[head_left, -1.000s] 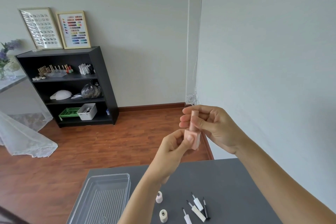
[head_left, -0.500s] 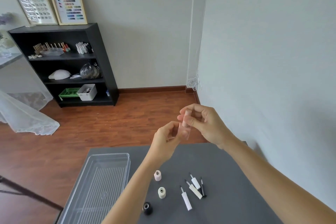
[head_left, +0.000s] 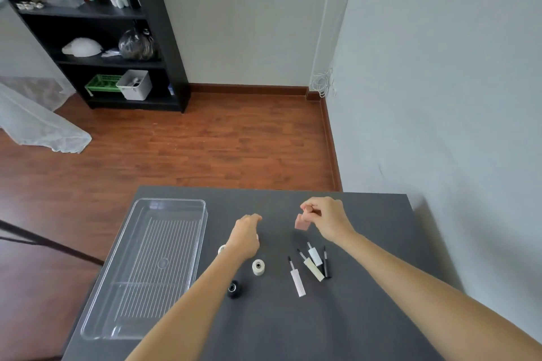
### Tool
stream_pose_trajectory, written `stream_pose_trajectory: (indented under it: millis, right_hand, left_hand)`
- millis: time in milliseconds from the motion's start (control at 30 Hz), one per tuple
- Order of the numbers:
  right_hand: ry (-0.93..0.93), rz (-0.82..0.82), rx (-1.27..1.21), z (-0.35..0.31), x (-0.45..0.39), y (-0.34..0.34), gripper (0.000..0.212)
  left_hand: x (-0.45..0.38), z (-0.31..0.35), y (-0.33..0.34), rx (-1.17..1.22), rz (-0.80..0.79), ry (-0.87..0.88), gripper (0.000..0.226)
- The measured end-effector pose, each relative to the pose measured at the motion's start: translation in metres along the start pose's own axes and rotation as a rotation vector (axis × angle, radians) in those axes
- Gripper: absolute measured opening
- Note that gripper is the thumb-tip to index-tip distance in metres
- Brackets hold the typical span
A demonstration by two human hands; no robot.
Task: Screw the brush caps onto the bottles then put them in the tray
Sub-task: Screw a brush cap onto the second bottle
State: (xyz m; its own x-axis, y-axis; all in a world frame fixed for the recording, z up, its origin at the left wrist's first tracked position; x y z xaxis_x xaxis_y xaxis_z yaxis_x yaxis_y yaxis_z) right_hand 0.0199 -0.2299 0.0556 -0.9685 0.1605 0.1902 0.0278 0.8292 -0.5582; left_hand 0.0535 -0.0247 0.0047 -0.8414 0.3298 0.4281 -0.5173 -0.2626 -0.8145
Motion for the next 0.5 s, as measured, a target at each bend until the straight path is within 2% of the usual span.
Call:
stream_pose_trajectory:
  millis: [233,400,500]
  right_hand:
    - [0.015,-0.011,0.073,0.023,-0.002,0.02,0.025]
    - [0.002,-0.005,0.056,0.026,-0.004,0.024,0.024]
    - [0.017,-0.001,0.038,0.026,-0.001,0.026,0.031]
  left_hand:
    - [-0.014,-0.005,0.018,-0.049,0.011,-0.055,0.045]
    - [-0.011,-0.009,0.021,-0.046,0.059,-0.068,0.043]
    - [-0.008,-0.009,0.02,-0.051,0.074,-0.08,0.04]
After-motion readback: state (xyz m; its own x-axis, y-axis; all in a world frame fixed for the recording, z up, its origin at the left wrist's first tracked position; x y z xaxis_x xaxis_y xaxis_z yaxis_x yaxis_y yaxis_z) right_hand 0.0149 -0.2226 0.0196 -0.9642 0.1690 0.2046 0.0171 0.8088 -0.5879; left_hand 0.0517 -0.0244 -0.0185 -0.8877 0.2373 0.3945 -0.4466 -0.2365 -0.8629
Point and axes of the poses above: each hand's wrist, its own x-axis away from the middle knuckle, its own y-axis out of the palm, z = x × y, the point moved 5 cm from there along -x, towards the middle knuckle, and after that the axes turned 10 degrees about -x, right-handed, at the moved point
